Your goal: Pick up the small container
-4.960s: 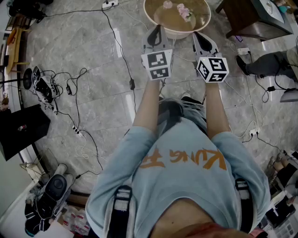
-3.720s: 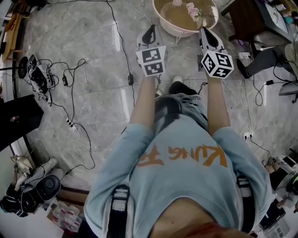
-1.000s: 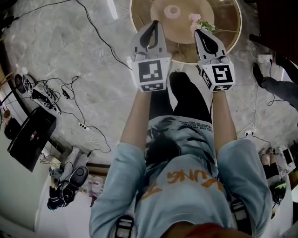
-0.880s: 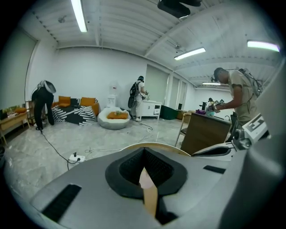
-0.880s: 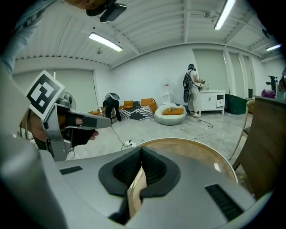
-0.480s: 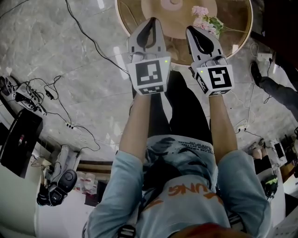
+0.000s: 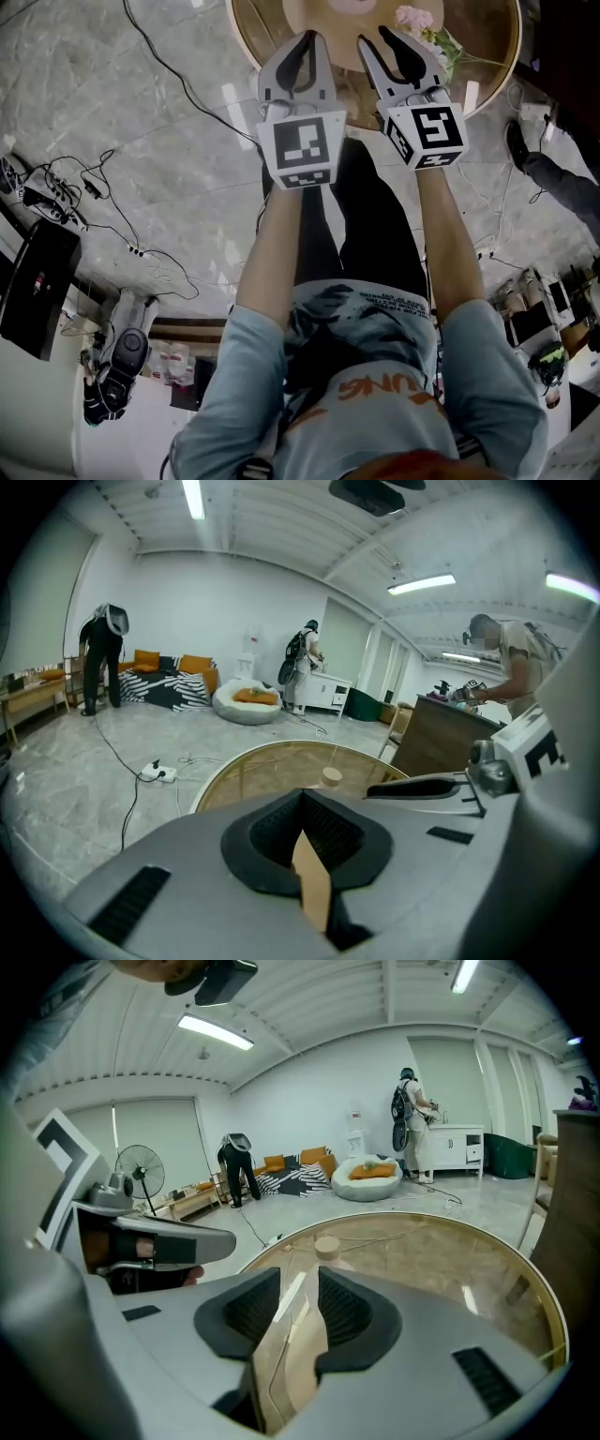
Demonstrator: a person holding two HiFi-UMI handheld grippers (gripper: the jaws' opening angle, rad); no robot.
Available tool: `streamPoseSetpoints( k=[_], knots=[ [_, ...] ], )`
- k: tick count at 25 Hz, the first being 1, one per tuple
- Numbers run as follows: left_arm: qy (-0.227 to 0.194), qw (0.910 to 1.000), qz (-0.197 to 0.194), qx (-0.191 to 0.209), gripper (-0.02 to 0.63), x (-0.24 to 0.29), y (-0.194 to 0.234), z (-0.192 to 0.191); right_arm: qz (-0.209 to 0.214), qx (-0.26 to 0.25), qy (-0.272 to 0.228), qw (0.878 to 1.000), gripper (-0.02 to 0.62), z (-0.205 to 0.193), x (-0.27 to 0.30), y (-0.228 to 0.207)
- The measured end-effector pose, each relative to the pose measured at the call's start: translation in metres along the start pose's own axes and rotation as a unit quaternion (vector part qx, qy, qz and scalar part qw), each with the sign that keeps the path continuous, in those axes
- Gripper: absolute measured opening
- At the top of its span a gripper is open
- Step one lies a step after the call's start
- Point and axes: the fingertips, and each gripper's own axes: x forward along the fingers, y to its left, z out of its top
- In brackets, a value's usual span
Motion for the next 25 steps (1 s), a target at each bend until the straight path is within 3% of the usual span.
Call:
streamPoseSetpoints(
  k=[3,8,20,25],
  knots=[
    [0.004,0.9999,-0.006,0.007,0.024,0.006,0.002,-0.002,-0.01,0.007,-0.014,1.0,0.132,0.001,0.012,-0.008],
    [0.017,0.9998,-0.005,0.014,0.024,0.014,0.009,-0.007,-0.02,0.046,-0.03,0.998,0.201,0.003,0.032,-0.021],
    [0.048,0.9981,-0.027,0.027,0.023,0.035,0.019,-0.015,-0.07,-0.01,-0.033,0.997,0.173,0.0,0.072,-0.039],
    [0.054,0.9974,-0.034,0.032,0.023,0.046,0.025,-0.016,-0.08,-0.008,-0.049,0.996,0.17,0.0,0.078,-0.045]
  ],
)
